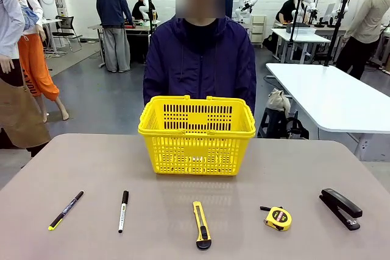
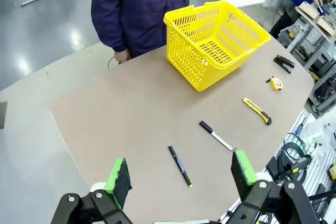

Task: Place the items the person wants into the basket.
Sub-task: Pick up the item the person points to and place it in the Market Basket.

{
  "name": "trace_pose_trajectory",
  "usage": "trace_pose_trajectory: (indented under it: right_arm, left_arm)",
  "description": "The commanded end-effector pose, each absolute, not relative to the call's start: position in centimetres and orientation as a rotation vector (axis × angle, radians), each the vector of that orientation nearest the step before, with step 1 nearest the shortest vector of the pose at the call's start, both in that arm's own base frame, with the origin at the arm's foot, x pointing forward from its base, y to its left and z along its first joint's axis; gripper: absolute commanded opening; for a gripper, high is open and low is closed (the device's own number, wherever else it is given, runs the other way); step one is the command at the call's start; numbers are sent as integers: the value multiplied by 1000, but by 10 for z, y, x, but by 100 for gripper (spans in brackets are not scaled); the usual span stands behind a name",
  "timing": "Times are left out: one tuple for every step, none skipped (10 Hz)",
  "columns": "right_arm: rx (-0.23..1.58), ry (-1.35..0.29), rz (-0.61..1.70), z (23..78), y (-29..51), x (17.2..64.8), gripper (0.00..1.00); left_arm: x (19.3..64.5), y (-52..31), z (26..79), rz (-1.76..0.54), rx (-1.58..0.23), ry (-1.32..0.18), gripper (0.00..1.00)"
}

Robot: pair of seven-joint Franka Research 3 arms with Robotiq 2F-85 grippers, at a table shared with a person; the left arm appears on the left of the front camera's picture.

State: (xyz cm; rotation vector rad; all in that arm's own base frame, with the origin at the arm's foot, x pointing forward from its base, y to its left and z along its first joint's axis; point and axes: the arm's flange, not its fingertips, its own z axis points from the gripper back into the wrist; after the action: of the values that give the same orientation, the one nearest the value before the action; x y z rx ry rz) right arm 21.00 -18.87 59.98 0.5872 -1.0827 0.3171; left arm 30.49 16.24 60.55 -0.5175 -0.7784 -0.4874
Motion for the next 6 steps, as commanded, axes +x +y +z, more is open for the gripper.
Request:
trace_pose_trajectory:
  right_arm:
    - [595,-1089,322,600,-188,214,100]
    - [595,-1089,322,600,-188,214,100]
    - [595,-1089,322,600,-188,214,100]
    - [595,-1089,322,600,-188,214,100]
    - [595,-1089,322,600,-188,214,100]
    - [595,-1089,322,600,-188,214,100]
  left_arm:
    - [309,159,606,-501,-524,-789,100]
    - [309,159,606,-501,-524,-789,100]
    - [309,159,606,-501,-524,-789,100]
    - [309,159,606,-501,-524,-789,100]
    - [309,159,606,-501,-524,-789,100]
    - [309,159,606,-501,-524,-789,100]
